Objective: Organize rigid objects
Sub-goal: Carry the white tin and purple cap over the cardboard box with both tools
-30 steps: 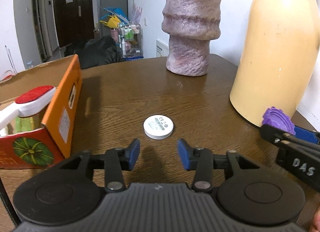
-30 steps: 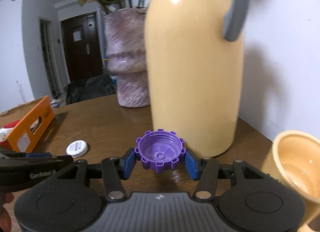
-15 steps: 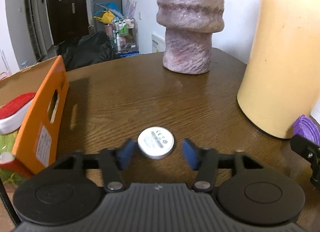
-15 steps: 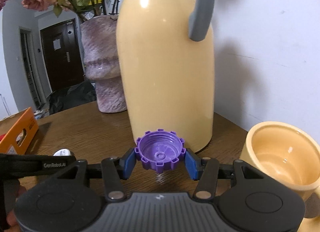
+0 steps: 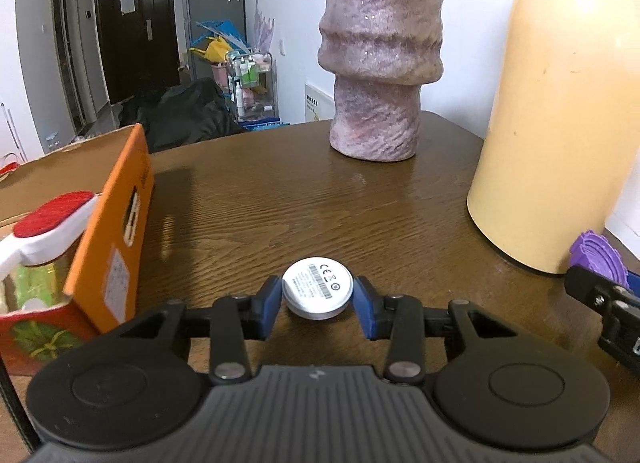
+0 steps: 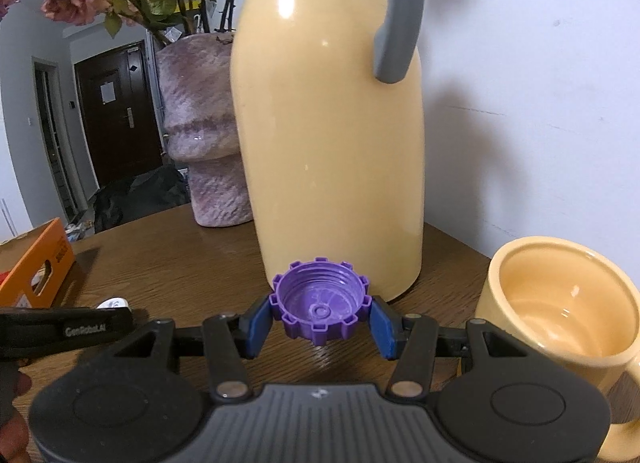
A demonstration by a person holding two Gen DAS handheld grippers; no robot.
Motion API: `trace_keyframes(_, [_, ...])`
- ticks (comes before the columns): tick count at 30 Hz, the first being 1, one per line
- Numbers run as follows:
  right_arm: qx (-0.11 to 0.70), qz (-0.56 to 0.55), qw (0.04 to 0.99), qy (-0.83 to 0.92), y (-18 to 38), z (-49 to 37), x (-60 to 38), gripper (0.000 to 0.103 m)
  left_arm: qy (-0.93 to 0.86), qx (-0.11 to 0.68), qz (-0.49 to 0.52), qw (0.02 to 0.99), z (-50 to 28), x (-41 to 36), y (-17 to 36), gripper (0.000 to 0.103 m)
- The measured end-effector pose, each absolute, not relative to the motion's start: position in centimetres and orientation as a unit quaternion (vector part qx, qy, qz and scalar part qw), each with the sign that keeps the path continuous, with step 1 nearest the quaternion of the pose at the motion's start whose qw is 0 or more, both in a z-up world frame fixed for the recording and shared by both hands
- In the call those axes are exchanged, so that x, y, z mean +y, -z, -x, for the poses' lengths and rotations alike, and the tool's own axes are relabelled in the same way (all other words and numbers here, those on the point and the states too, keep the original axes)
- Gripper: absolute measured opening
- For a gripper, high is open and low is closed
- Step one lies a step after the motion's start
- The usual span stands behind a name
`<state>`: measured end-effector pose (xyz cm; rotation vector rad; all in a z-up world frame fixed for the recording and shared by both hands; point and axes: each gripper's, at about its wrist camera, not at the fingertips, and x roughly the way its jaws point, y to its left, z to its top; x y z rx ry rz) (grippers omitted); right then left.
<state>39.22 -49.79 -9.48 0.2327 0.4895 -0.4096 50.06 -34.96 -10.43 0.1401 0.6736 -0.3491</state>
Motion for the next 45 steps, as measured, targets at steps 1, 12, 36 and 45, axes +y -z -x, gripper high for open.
trace_keyframes(1, [0.239,-0.115,0.943,0.2,9.5,-39.2,-49.7,0.051,0.17,0.326,-0.068,0.928,-49.7,-34.7,10.3,0.04])
trace_keyframes(12, [0.232,-0.114,0.948,0.188,9.2,-38.7,-47.9,0.051,0.158,0.304,-0.05,0.938,-46.3,-31.3,8.9,0.04])
trace_keyframes(36, [0.213,-0.11,0.961,0.14,8.0,-35.1,-39.3,0.051,0.127,0.277,-0.019,0.952,-38.9,-21.3,6.5,0.04])
trace_keyframes(45, [0.207,-0.104,0.966,0.115,7.6,-34.2,-34.7,0.051,0.109,0.269,-0.001,0.957,-37.4,-16.3,5.6,0.04])
